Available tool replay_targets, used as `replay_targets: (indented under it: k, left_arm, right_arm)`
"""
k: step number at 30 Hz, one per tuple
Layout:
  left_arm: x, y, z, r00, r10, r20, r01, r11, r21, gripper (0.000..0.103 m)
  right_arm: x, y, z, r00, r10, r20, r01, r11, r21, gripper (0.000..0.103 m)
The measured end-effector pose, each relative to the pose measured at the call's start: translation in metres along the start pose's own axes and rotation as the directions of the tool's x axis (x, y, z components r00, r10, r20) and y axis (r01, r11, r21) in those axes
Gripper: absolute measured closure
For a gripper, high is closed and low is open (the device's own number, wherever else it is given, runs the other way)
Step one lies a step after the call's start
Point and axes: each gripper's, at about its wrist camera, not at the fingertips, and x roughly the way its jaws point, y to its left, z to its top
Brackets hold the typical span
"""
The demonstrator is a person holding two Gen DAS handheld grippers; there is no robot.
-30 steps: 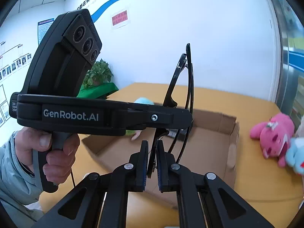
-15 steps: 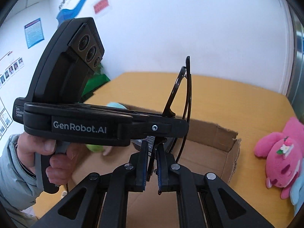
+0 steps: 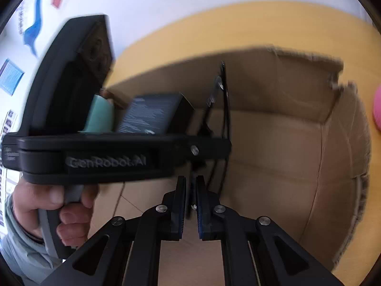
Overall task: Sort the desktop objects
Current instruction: 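Carry the sunglasses up and into the cardboard box with both tools, then lower the sunglasses onto the box floor and open both tools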
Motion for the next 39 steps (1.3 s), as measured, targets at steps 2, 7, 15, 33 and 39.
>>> replay_targets:
  k: [2,7,15,33,39]
  left_arm:
    - [0.003,0.001,0.005,1.000,0.021,-0.021,-0.021,1.000,-0.013,0.081]
    - [0.003,-0.002,0.006,0.998,0.051,-0.045,-0.052,0.998,-0.021,0.074]
    - [-0.012,-0.003,0.004,0.999,0.039,-0.023,-0.039,0.999,-0.002,0.071]
    - [-0.042,0.002,-0.007,0.998,0.000,0.056,-0.001,1.000,0.018,0.071]
    - [-0.057,0.015,-0.017,0.996,-0.014,0.083,0.013,1.000,0.013,0.071]
  right_arm:
    - [0.001,-0.002,0.002,1.000,0.000,-0.011,0.000,1.000,0.018,0.096]
    - [0.003,-0.012,-0.004,1.000,-0.004,-0.018,0.005,0.998,0.069,0.094]
    - [-0.027,-0.001,-0.006,0.993,-0.103,0.053,0.101,0.994,0.041,0.091]
    - [-0.012,0.013,-0.015,0.936,-0.350,0.039,0.350,0.912,-0.216,0.057]
    - [0.015,0.014,-0.014,0.907,-0.419,-0.041,0.400,0.888,-0.225,0.020]
